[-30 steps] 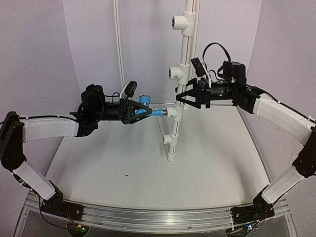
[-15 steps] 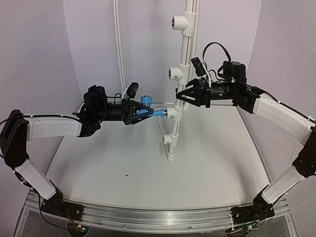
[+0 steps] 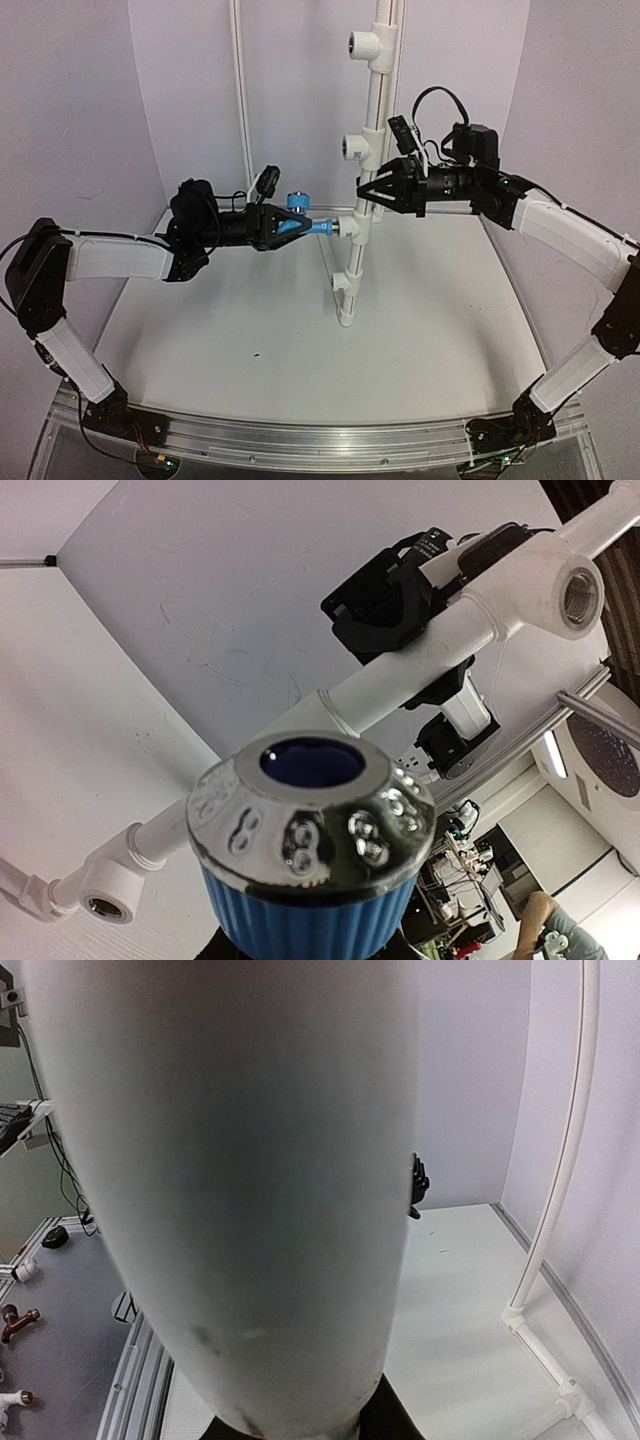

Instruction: Install the water faucets

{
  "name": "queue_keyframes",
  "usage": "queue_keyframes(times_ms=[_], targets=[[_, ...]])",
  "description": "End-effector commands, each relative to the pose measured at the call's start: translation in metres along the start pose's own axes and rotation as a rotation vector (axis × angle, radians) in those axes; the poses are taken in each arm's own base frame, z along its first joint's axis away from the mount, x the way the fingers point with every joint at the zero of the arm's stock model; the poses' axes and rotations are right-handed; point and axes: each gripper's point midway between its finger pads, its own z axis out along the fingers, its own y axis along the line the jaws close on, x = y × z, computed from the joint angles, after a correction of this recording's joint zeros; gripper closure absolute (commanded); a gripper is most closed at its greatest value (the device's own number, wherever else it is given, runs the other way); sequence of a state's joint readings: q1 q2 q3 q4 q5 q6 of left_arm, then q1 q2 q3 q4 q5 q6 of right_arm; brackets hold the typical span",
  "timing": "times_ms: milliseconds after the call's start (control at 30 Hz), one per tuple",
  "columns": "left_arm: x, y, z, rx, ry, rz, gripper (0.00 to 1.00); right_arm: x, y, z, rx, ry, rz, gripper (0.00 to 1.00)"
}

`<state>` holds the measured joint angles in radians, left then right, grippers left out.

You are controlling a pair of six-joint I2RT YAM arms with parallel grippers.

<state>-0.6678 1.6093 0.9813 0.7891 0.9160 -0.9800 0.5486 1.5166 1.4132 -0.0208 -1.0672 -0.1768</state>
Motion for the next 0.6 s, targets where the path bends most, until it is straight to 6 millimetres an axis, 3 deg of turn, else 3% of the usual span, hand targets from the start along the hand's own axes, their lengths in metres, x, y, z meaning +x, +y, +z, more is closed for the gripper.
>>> queue_keyframes(times_ms=[0, 133, 567], targets=[[0.011, -0.015, 0.011, 0.026, 0.021, 0.143, 1.0, -0.02, 0.014, 0.0, -0.061, -0.031, 0.089, 1.0], [0.025, -0.014, 0.018, 0.004, 0.062, 0.225, 1.0, -0.023, 0.018, -0.002, -0.074, -0.036, 0.092, 1.0], [0.033, 0.002, 0.032, -0.081, 0.173, 0.462, 1.0, -0.02, 0.035, -0.009, -0.117, -0.004, 0.123, 1.0]])
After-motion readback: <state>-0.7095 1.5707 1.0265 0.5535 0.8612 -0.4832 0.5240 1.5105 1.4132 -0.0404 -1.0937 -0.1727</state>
